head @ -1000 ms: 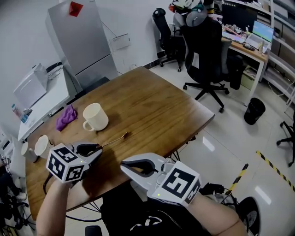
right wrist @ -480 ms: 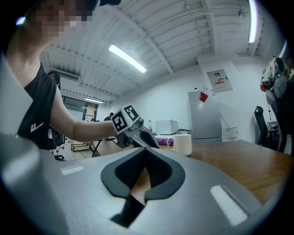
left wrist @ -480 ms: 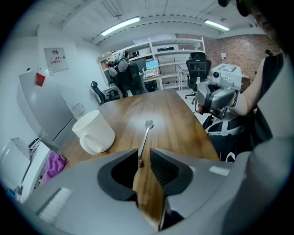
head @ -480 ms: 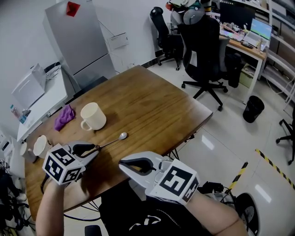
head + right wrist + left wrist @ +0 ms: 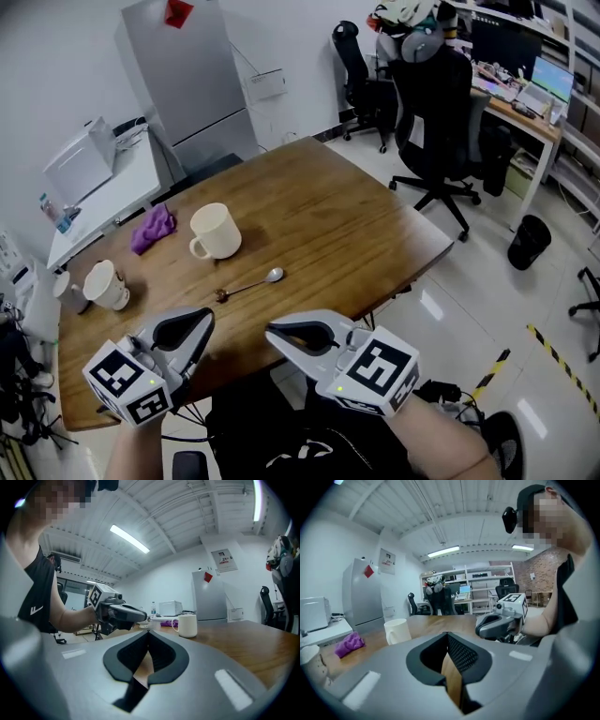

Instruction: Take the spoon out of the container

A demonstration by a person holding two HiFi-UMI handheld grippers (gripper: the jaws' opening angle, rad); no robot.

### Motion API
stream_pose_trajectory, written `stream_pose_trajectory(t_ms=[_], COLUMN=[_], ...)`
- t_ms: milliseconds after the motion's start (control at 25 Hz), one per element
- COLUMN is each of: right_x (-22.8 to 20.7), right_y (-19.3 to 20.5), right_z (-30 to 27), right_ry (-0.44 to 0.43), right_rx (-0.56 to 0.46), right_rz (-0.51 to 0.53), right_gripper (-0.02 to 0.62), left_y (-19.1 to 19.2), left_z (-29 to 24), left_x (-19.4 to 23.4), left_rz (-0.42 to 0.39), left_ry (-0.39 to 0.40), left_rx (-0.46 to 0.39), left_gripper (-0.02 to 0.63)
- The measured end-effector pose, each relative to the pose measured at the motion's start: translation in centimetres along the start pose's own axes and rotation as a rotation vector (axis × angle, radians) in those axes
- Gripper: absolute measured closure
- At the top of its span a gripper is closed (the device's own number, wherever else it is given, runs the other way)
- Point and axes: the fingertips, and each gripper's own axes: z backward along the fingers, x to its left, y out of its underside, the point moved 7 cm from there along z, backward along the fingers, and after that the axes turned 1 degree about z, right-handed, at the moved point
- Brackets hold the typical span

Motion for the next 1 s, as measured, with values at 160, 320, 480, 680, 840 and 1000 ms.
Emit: stream_pose_trajectory(t_ms=[160, 320, 480, 680, 840, 1000], right_x=[0.0, 0.4, 0.9, 1.6, 2.0, 2.2], right_y=[0.1, -0.1, -0.3, -0.3, -0.3, -0.4], right_z=[0.1, -0.6, -1.7, -2.4, -2.6, -2.9], right_ry=[0.002, -0.021, -0.055, -0.086, -0.099, -0.116], right_rx=[0.017, 0.017, 0.015, 0.026, 0.022, 0.014], right_rz=[-0.02, -0.018, -0.005, 0.01, 0.01, 0.0], right_gripper=[0.592, 0.592, 0.592, 0.592, 0.592, 0.593], left_y=[0.7, 2.0, 2.9, 3.9, 3.9, 3.9], left_z=[0.8, 1.7, 3.0, 4.0, 4.7, 5.4], left_x=[-2.0, -3.0, -3.1, -3.2, -3.1, -3.0], left_rz=[0.032, 0.088, 0.115, 0.094, 0.093, 0.085], left_ry=[-0.011, -0.035, -0.08, -0.144, -0.175, -0.199], left_rx=[-0.083, -0.129, -0.146, -0.155, -0.174, -0.183], left_gripper=[0.594, 0.594, 0.594, 0.594, 0.594, 0.594])
